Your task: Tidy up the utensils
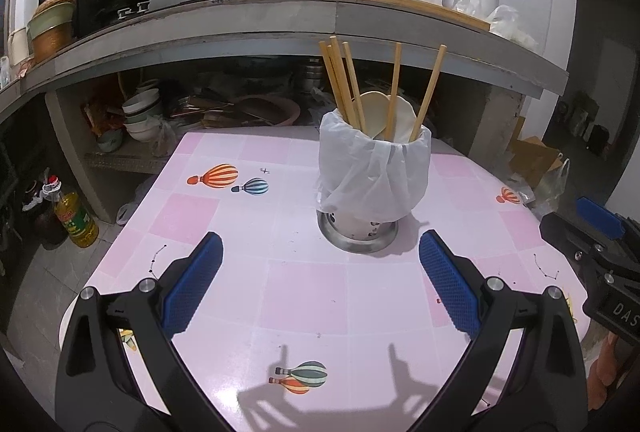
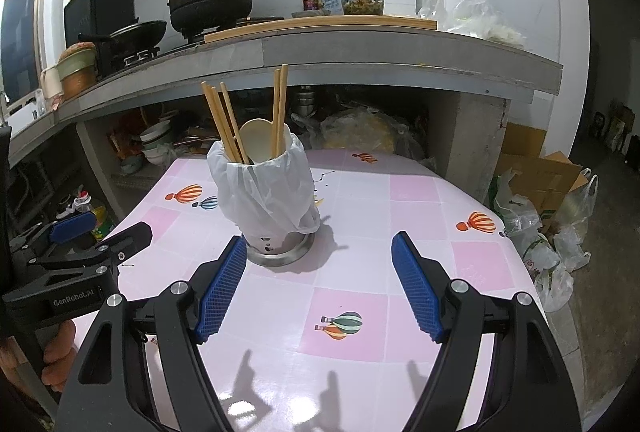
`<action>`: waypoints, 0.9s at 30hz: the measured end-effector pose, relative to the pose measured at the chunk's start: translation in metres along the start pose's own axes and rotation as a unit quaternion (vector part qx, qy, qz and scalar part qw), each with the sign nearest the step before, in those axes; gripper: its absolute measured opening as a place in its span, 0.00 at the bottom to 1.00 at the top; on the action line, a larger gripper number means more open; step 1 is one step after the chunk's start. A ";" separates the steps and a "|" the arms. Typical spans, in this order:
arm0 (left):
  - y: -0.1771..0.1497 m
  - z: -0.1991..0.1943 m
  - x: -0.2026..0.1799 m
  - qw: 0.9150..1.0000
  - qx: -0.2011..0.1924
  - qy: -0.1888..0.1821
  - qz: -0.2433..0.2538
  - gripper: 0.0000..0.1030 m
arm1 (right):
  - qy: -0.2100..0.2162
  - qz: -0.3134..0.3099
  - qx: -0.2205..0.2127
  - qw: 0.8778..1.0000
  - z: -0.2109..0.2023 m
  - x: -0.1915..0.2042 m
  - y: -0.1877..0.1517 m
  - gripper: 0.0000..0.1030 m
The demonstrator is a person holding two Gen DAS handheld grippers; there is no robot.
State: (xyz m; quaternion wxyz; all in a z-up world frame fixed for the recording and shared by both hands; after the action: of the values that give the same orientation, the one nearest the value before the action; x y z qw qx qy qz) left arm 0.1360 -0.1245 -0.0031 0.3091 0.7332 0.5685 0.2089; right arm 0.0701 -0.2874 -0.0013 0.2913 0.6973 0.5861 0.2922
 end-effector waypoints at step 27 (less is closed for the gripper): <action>-0.005 -0.006 0.060 0.998 0.003 0.049 -0.038 0.92 | -0.024 0.022 0.000 0.999 -0.005 -0.021 -0.006 0.71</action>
State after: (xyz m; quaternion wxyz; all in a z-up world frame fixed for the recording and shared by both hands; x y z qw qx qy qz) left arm 0.1448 -0.0642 -0.0046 0.2866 0.7008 0.6112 0.2307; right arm 0.0590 -0.3073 -0.0040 0.2989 0.7170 0.5630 0.2822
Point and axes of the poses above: each gripper's, at about its wrist camera, not at the fingertips, and z roughly the way its jaws point, x to its left, y to its top, the point moved 6 cm from there along z, roughly the way its jaws point, and after that the axes turned 10 degrees about x, right-handed, at the moved point
